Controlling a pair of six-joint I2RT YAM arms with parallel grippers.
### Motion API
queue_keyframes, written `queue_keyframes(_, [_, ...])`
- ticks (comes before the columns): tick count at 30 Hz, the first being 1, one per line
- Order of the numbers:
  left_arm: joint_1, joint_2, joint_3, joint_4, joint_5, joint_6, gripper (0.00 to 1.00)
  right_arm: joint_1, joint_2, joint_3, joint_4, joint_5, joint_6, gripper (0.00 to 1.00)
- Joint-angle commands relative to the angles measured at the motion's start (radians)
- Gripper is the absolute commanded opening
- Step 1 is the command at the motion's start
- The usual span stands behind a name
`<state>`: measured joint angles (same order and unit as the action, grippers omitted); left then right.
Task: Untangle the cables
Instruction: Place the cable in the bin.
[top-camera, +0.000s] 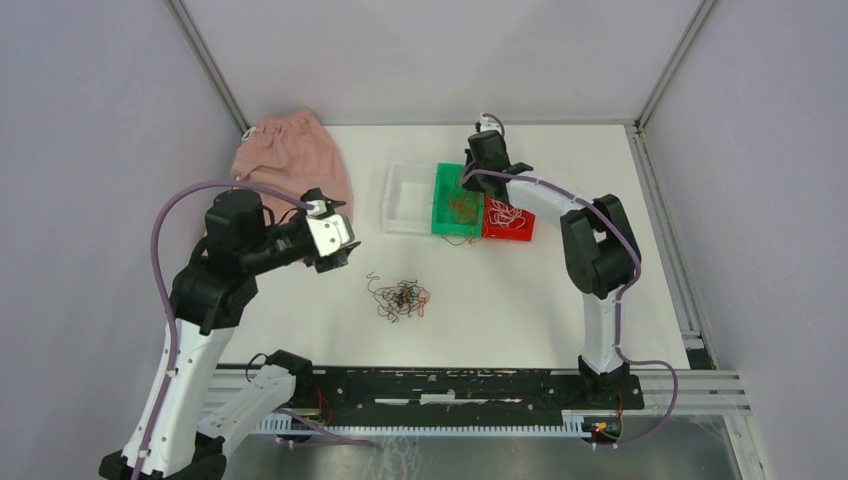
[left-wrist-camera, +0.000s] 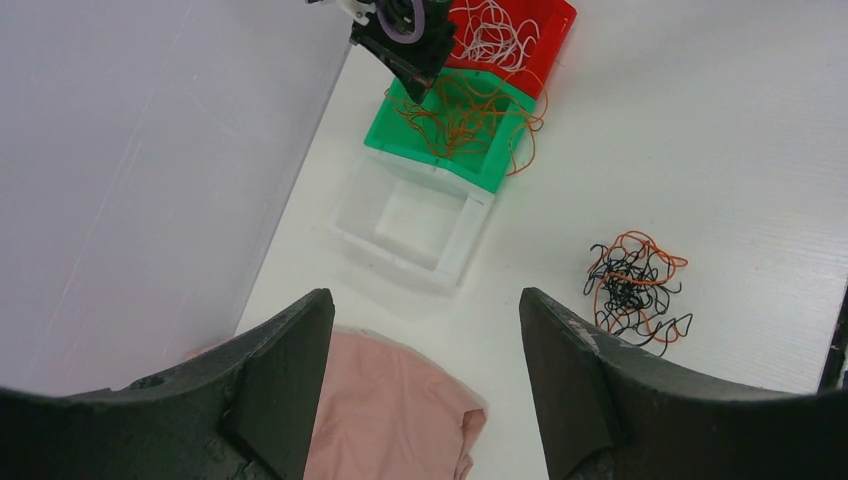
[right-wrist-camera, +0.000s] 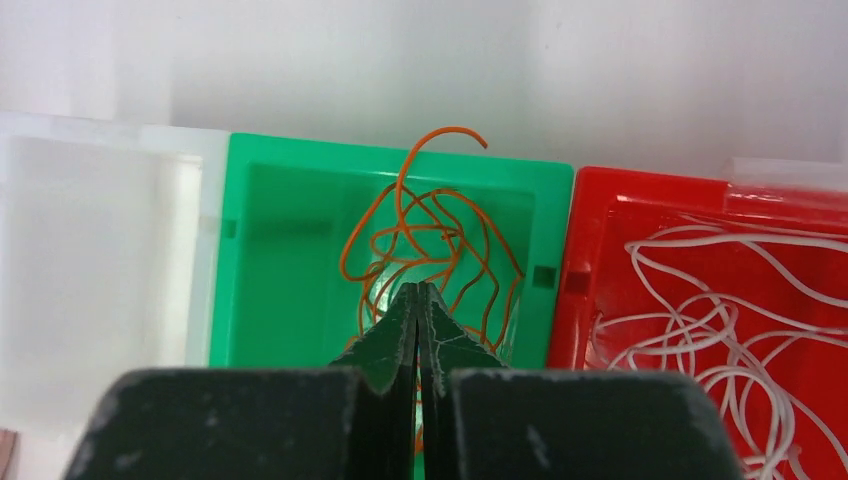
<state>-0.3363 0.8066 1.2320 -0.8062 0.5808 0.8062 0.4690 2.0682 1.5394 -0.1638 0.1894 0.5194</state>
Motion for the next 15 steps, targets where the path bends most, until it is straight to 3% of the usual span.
queue_keyframes(1, [-0.004,-0.019,0.004,0.029,0.026,0.025,0.76,0.021,-0.121,-0.046,0.095,0.001,-0.002,0.0])
queue_keyframes(8, [-0.004,-0.038,-0.003,0.027,0.025,0.018,0.76,0.082,-0.128,-0.119,0.112,0.01,-0.022,0.0])
queue_keyframes(9, [-0.003,-0.04,-0.003,0.026,0.025,0.018,0.76,0.082,-0.123,-0.109,0.103,0.029,-0.019,0.05])
queue_keyframes(11, [-0.004,-0.041,-0.001,0.024,0.024,0.019,0.76,0.082,-0.102,-0.064,0.061,0.086,-0.02,0.27])
queue_keyframes(12, [-0.004,-0.04,0.0,0.024,0.023,0.019,0.76,0.081,-0.09,-0.041,0.044,0.101,-0.032,0.33])
queue_keyframes(15, [-0.003,-0.04,-0.004,0.024,0.017,0.022,0.76,0.073,-0.049,0.03,0.016,0.129,-0.063,0.42])
